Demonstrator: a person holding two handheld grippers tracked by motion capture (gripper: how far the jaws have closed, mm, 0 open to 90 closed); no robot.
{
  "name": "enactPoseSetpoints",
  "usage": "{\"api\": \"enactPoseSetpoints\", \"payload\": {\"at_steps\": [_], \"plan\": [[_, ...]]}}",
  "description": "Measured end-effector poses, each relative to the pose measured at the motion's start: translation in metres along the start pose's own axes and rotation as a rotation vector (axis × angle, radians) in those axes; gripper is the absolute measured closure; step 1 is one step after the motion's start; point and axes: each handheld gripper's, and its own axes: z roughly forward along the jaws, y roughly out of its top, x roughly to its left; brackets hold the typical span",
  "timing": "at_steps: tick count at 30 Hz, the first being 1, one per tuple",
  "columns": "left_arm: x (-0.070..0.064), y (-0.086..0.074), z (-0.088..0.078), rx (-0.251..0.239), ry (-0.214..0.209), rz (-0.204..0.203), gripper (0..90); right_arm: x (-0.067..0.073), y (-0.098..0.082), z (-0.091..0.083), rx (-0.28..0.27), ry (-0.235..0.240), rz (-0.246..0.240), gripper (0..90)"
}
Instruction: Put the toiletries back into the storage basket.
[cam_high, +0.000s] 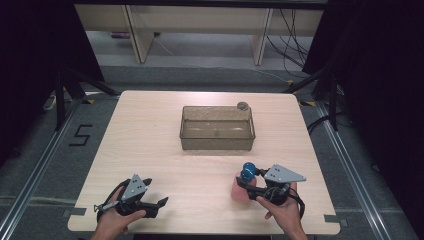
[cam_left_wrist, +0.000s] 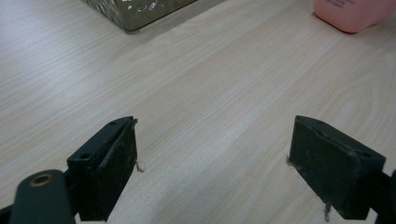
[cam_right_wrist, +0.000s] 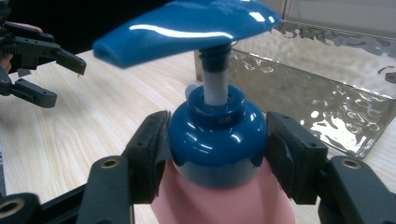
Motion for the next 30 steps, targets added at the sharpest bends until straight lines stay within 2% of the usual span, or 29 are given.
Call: {"api": "enactPoseSetpoints", "payload": {"at_steps": [2, 6, 9, 13, 14, 16, 17, 18, 19, 20, 22, 23, 24, 25, 27, 29, 30], "plan": [[0.0, 0.0, 0.0, 0.0, 0.0, -0.002, 14.8, 0.0, 0.0, -0.001, 0.009, 0.016, 0.029, 43.6], [-0.001, 0.0, 0.0, 0.0, -0.002, 0.004, 14.8, -0.001, 0.0, -0.001, 0.004, 0.007, 0.012, 44.1], [-0.001, 0.0, -0.001, 0.0, 0.002, 0.005, 14.8, -0.001, 0.0, -0.001, -0.001, 0.01, 0.02, 44.6], [0.001, 0.0, -0.002, 0.0, -0.003, 0.009, 14.8, 0.003, 0.0, -0.001, -0.021, 0.011, 0.029, 49.5], [0.0, 0.0, -0.002, -0.005, 0.001, 0.007, 14.8, 0.002, 0.001, -0.001, -0.029, 0.001, -0.005, 50.9], [0.001, 0.001, -0.002, -0.004, 0.003, 0.005, 14.8, 0.003, 0.002, -0.002, -0.031, -0.006, -0.009, 52.8], [0.001, 0.0, -0.002, -0.002, 0.005, 0.007, 14.8, 0.004, 0.003, -0.002, -0.056, -0.014, 0.012, 53.1], [0.001, 0.0, -0.003, -0.002, 0.005, 0.007, 14.8, 0.005, 0.003, -0.003, -0.051, -0.008, 0.028, 53.2], [0.001, 0.0, -0.003, 0.0, 0.008, 0.01, 14.8, 0.006, 0.003, -0.003, -0.054, -0.013, 0.022, 53.2], [0.0, 0.001, -0.003, -0.008, -0.001, 0.008, 14.8, 0.008, 0.003, -0.004, -0.027, -0.015, 0.041, 53.3], [0.0, 0.001, -0.003, -0.012, -0.004, 0.013, 14.8, 0.008, 0.004, -0.003, -0.048, -0.028, 0.006, 53.4], [-0.001, 0.001, -0.004, -0.009, -0.001, 0.014, 14.8, 0.009, 0.004, -0.005, -0.034, -0.038, 0.011, 53.4], [-0.001, 0.001, -0.004, -0.01, -0.001, 0.012, 14.8, 0.01, 0.004, -0.003, -0.056, -0.04, 0.016, 53.5], [0.0, 0.001, -0.005, -0.004, 0.0, 0.023, 14.8, 0.009, 0.005, -0.003, -0.042, -0.043, -0.002, 53.5], [0.0, 0.001, -0.005, -0.014, 0.003, 0.008, 14.8, 0.009, 0.006, -0.003, -0.04, -0.049, -0.007, 53.6], [0.001, 0.001, -0.006, -0.004, 0.004, 0.021, 14.8, 0.009, 0.006, -0.003, -0.035, -0.052, -0.007, 53.6], [0.0, 0.0, -0.005, -0.015, 0.003, 0.003, 14.8, 0.01, 0.007, -0.003, -0.029, -0.051, 0.006, 53.6]]}}
